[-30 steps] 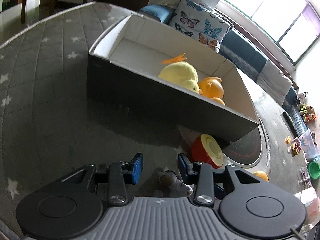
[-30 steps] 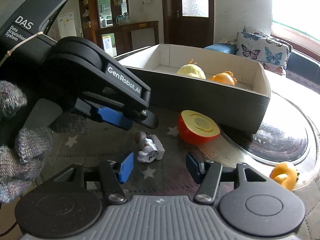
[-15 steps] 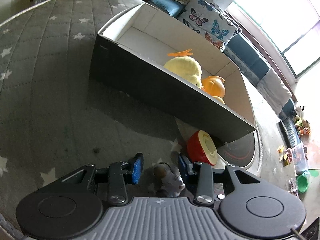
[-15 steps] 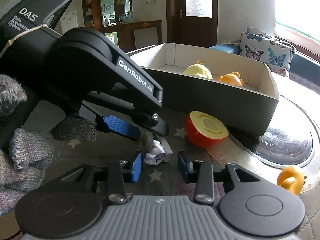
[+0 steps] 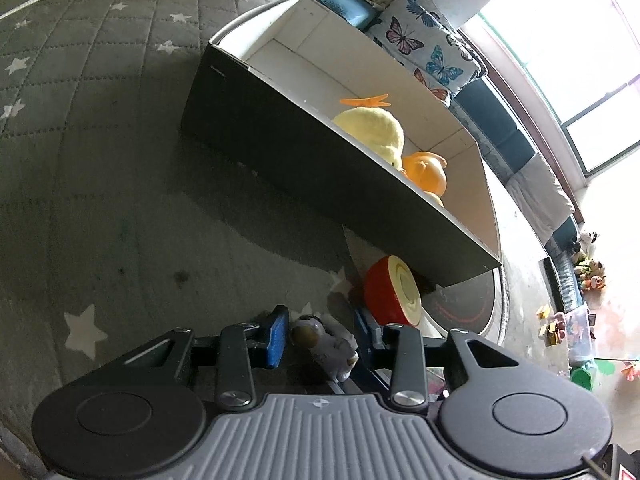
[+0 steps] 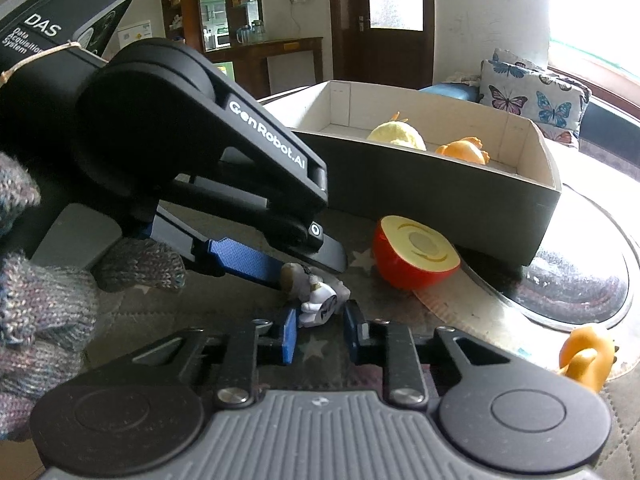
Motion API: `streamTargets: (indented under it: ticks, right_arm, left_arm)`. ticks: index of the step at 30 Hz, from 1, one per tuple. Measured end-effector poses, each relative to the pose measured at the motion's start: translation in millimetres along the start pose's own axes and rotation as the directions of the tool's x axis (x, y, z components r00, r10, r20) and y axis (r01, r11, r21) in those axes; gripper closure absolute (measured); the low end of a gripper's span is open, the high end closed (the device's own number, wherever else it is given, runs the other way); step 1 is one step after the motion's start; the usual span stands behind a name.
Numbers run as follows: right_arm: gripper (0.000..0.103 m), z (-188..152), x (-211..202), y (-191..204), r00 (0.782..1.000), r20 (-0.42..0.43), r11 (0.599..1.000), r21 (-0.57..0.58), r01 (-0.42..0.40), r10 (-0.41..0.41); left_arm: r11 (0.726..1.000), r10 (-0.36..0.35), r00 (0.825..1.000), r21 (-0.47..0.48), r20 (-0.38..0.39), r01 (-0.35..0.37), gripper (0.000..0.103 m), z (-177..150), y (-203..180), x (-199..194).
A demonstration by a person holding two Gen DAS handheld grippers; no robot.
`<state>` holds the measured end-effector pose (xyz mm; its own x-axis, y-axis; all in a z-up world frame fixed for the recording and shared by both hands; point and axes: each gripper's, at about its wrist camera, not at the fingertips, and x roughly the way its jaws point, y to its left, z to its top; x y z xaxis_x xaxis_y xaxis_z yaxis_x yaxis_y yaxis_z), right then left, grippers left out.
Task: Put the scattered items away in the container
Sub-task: 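Close both tools on the small white toy figure, then lift the white figure with both tools and carry it over the box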
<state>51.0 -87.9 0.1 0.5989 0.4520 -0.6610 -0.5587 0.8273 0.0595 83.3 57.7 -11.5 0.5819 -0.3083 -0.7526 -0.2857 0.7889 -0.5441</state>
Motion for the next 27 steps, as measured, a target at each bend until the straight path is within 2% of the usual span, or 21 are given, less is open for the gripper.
streamTargets:
  ticks: [12,19,27]
  right_arm:
    - [0.077,4,4,-1,1.000,0.007,1.000,-0.012,-0.004,0.004]
    - [0.079,6,0,-4,1.000,0.008,1.000,0.010,0.006,-0.006]
    - [0.079,17,-18,-10,0.999,0.049,0.999,0.028,0.019,-0.020]
  left_arm:
    - [0.999,-0.007,1.000,-0.037,-0.008,0.006,0.067,-2,4,-3]
    - [1.000,-0.015,1.000,-0.024,-0.009,0.015,0.070,-4,1,-5]
    - [0.998,-0.054,0.998,0.013,0.013,0.054,0.070,0,-15,-17]
